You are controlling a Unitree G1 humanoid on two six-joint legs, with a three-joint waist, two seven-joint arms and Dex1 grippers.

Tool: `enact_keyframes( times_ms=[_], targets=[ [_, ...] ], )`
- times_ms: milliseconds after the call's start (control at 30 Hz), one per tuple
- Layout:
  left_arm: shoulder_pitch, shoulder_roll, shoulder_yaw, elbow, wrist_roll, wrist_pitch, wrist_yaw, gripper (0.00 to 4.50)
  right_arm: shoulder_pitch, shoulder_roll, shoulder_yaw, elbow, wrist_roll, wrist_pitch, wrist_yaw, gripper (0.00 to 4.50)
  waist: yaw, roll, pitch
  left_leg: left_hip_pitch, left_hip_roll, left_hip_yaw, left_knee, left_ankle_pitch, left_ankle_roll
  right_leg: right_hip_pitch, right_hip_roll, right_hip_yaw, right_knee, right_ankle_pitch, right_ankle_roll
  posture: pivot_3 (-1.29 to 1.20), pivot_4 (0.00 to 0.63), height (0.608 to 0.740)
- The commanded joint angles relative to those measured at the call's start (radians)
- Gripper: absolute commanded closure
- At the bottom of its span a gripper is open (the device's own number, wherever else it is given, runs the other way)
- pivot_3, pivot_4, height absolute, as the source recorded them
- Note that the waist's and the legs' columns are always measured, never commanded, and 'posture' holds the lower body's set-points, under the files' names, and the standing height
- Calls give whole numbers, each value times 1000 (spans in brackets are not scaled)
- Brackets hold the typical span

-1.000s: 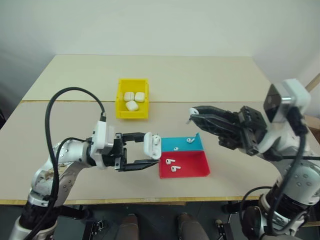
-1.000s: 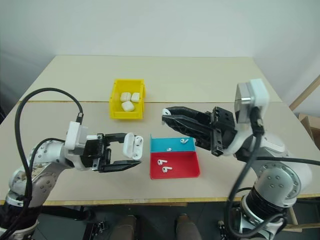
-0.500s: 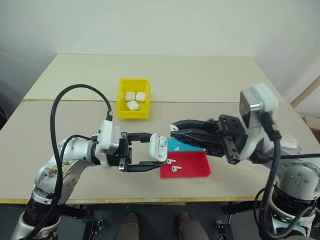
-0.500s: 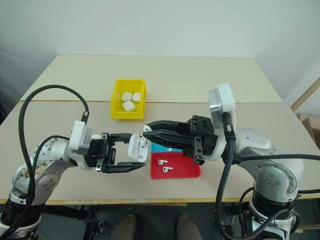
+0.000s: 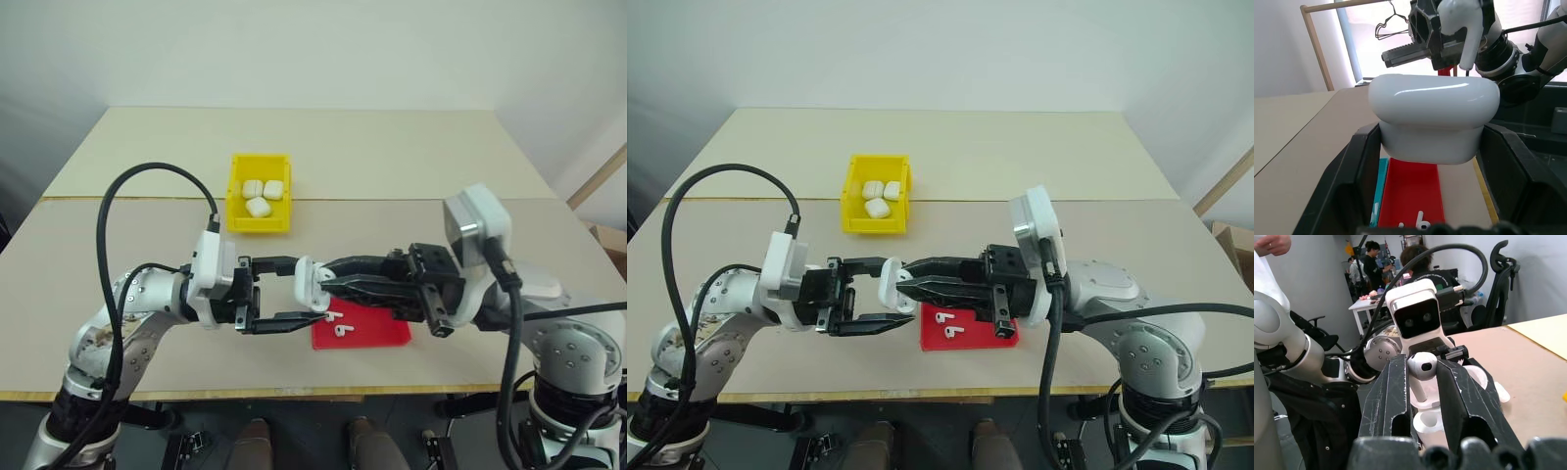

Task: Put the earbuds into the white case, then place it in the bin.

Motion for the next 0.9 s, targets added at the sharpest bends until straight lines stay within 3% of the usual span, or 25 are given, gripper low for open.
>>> enact_keyframes(
  times_ms=[33,900],
  targets=[
    [-8,-2,15,-35,-14,-3,9,1700,7,-6,14,-14,6,-51,12,3711,0,0,0,0,0,0,0,0,0,0,0,0,0,0,0,0,150,740],
    [-4,-2,14,-45,-7,-11,15,1700,52,-33,94,4,-92,-149,52,3711,1,0,0,0,0,0,0,0,0,0,0,0,0,0,0,0,150,740]
  ],
)
